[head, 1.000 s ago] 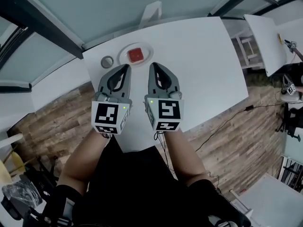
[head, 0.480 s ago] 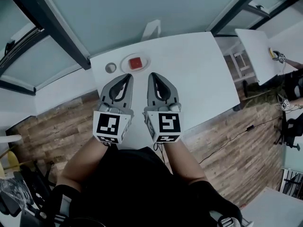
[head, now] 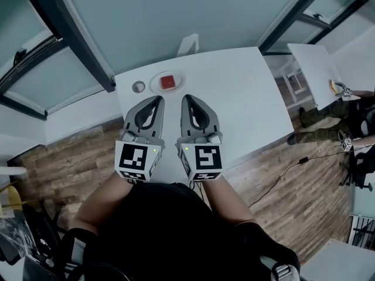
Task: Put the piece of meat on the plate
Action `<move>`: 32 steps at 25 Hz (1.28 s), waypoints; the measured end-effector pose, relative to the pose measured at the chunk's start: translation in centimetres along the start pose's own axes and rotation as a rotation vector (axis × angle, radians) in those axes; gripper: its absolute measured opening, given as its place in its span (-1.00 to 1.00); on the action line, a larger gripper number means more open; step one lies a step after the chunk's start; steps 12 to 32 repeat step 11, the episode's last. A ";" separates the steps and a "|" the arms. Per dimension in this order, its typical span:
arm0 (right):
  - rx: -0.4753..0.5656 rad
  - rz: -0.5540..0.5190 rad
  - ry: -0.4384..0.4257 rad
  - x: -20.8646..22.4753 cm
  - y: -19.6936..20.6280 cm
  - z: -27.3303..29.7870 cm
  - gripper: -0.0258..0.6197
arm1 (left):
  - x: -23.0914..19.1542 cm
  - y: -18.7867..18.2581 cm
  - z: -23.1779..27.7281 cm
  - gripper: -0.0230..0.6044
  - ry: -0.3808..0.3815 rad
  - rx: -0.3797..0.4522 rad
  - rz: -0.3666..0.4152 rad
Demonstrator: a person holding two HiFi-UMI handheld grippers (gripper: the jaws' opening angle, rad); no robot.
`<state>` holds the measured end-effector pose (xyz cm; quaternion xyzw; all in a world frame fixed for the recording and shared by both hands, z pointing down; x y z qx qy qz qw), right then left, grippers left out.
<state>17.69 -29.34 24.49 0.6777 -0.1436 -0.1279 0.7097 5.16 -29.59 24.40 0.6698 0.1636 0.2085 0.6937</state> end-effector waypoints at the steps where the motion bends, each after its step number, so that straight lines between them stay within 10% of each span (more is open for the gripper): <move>1: 0.002 0.000 0.001 0.0 0.0 -0.2 -0.92 | 0.1 -0.1 -0.1 -0.92 0.000 0.002 0.002; 32: 0.007 -0.004 0.007 0.4 -0.2 -1.0 -0.92 | 1.0 -0.6 -0.1 -0.92 0.021 0.014 -0.002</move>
Point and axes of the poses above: the fingertips, and each gripper's own axes: z forward along the fingers, x to its right, y out of its underside, the point moved 7 cm from there along -z, backward along the fingers, and after that the axes turned 1 degree about z, right-handed, at the moved point
